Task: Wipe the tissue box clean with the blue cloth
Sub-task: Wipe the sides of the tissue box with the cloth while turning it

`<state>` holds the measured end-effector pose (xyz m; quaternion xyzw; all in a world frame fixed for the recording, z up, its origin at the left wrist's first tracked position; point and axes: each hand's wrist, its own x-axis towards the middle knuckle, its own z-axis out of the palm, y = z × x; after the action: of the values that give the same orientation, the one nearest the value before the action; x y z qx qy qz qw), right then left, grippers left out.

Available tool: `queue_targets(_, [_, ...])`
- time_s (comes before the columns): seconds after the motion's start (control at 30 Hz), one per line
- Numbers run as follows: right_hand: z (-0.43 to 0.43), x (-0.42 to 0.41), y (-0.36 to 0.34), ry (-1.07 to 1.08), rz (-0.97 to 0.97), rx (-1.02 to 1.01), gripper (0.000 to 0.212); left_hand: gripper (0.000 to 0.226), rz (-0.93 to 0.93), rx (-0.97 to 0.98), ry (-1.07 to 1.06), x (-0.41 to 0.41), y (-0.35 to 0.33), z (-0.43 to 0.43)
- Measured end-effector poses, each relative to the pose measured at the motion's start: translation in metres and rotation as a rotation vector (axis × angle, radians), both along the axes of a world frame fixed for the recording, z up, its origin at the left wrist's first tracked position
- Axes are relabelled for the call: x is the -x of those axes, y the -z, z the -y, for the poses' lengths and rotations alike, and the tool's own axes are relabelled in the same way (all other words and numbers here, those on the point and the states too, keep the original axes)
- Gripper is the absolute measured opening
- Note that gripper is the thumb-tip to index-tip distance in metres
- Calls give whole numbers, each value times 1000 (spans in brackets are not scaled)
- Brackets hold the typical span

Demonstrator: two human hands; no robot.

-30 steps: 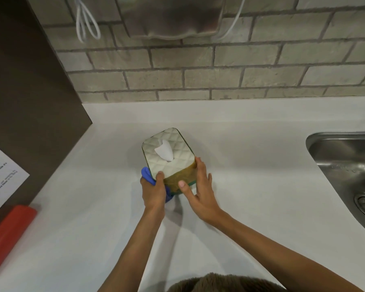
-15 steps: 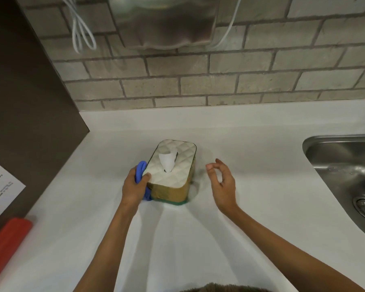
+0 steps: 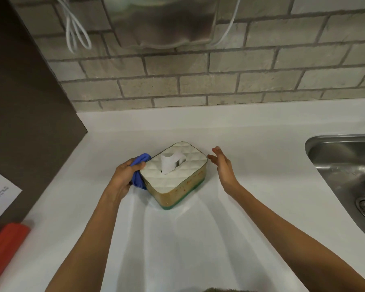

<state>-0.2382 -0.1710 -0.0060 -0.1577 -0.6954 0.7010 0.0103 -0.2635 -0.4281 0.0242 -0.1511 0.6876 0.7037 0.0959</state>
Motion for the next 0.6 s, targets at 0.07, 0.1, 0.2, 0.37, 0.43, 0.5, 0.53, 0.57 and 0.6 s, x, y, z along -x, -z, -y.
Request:
queue_targets(0.07, [4, 3, 1, -52, 19, -5, 59, 34, 0, -29, -55, 0, 4, -3])
queue_targets(0.1, [6, 4, 1, -74, 16, 0, 59, 34, -1, -44, -85, 0, 6, -3])
queue_targets(0.2, [12, 6, 5, -109, 7, 23, 51, 35, -4, -133, -185, -5, 13, -3])
queue_targets(0.37, [17, 6, 12, -144, 2, 36, 40, 34, -41, -102, -474, -15, 27, 2])
queue_targets(0.43, [17, 5, 14, -145, 3, 46, 44, 32, -58, 6, -606, -24, 33, 3])
queue_targets(0.5, [17, 3, 14, -147, -9, 44, 41, 31, -93, 129, -714, -36, 36, 4])
queue_targets(0.53, [17, 2, 14, -149, -18, 41, 38, 31, -115, 186, -748, -43, 36, 4])
queue_targets(0.57, [17, 2, 14, -150, -29, 38, 35, 31, -140, 233, -765, -49, 36, 5])
queue_targets(0.6, [17, 1, 13, -152, -40, 35, 33, 31, -165, 268, -763, -55, 36, 5])
